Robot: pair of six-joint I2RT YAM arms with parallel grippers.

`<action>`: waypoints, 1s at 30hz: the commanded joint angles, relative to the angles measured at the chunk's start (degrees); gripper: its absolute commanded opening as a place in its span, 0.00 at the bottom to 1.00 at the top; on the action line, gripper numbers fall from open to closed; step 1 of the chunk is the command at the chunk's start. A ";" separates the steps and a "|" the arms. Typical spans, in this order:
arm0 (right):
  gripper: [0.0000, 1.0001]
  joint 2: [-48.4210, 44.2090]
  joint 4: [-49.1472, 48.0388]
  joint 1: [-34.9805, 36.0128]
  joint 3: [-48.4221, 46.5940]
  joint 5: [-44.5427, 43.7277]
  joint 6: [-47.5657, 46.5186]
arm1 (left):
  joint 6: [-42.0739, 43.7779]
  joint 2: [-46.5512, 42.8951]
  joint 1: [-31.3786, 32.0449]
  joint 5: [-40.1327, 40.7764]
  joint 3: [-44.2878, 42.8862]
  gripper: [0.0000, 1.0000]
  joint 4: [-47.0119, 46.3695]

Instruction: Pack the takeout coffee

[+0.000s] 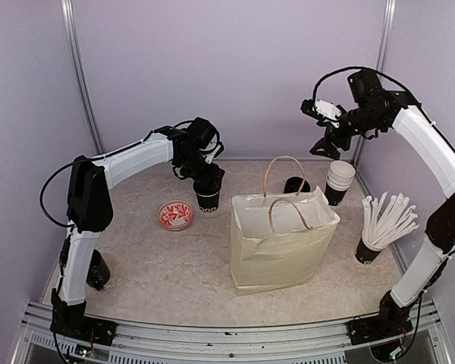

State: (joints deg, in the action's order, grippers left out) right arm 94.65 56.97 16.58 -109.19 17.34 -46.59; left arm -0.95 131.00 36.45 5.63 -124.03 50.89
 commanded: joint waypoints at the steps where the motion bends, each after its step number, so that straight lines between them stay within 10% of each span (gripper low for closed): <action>1: 0.99 -1.43 -1.03 -0.58 0.70 0.88 0.62 | -0.15 1.45 -0.32 -0.11 -1.13 0.84 2.17; 30: 0.99 -1.67 -3.45 -0.58 3.01 5.47 2.31 | -5.73 -29.68 13.30 -2.08 34.48 0.77 5.56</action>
State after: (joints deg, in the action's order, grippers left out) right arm 93.86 54.48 16.58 -106.65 20.45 -45.43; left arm -3.14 104.75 48.31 3.95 -93.49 55.44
